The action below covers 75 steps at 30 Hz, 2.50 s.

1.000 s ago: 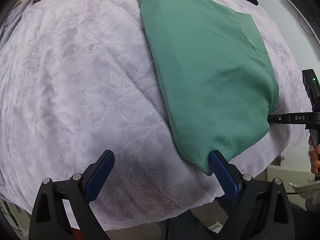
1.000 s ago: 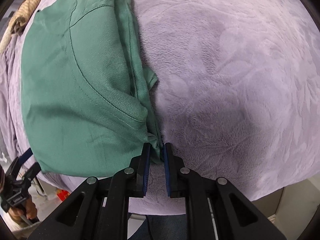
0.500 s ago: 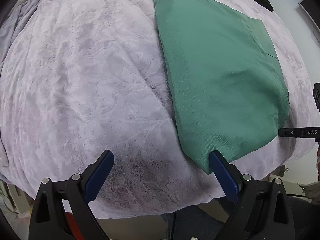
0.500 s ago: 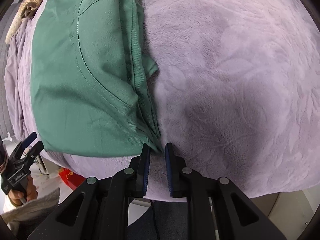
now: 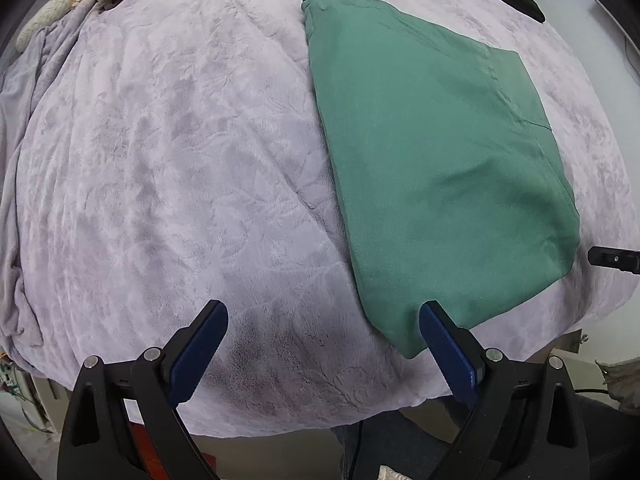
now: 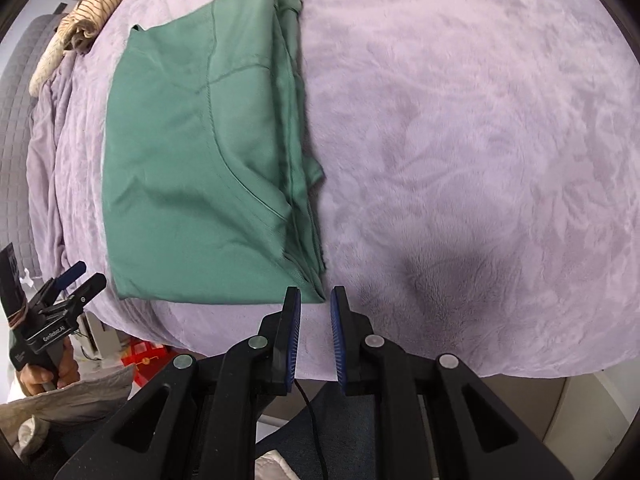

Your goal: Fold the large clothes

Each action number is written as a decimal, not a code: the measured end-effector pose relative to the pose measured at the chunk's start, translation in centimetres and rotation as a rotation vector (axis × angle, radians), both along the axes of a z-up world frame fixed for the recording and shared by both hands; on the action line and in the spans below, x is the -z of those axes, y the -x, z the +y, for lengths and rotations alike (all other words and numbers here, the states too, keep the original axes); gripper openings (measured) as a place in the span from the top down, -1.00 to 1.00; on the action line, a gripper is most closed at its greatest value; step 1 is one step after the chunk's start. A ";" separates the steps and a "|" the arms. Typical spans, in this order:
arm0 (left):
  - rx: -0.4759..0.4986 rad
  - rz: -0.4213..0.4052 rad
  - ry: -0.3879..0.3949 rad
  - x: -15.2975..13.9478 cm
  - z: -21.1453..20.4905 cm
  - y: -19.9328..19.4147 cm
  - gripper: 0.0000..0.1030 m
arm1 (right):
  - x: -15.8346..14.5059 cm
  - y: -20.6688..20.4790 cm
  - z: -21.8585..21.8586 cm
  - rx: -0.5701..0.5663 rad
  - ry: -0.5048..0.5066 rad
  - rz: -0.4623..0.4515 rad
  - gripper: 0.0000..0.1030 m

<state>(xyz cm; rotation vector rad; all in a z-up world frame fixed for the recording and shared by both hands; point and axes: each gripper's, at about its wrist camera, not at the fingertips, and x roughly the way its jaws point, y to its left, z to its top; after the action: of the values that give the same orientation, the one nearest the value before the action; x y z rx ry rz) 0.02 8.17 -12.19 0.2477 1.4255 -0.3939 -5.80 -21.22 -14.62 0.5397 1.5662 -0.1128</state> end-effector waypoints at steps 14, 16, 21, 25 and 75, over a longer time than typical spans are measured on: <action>-0.005 0.021 -0.066 2.4 -1.8 -1.1 -0.89 | 3.4 -4.6 0.5 0.010 0.055 0.018 0.53; -0.010 0.006 -0.061 1.7 -1.7 -1.1 -0.89 | 2.9 -4.0 -0.2 0.061 0.019 0.009 0.46; -0.065 -0.042 -0.039 -1.0 -1.1 -1.7 -0.89 | -2.0 -3.2 0.1 0.003 0.047 -0.071 0.39; -0.087 -0.091 -0.027 -3.9 -1.6 -2.8 -0.89 | -5.9 -3.4 1.3 -0.029 0.103 -0.130 0.07; -0.072 -0.182 -0.073 -8.6 -4.7 -2.3 -0.99 | -11.3 -5.7 5.8 -0.031 0.352 -0.182 -0.73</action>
<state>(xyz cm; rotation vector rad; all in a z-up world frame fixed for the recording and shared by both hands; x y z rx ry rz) 2.33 3.50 -3.56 0.2840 1.2674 -0.2539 -0.09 -15.40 -3.31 0.2414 1.3380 -0.3016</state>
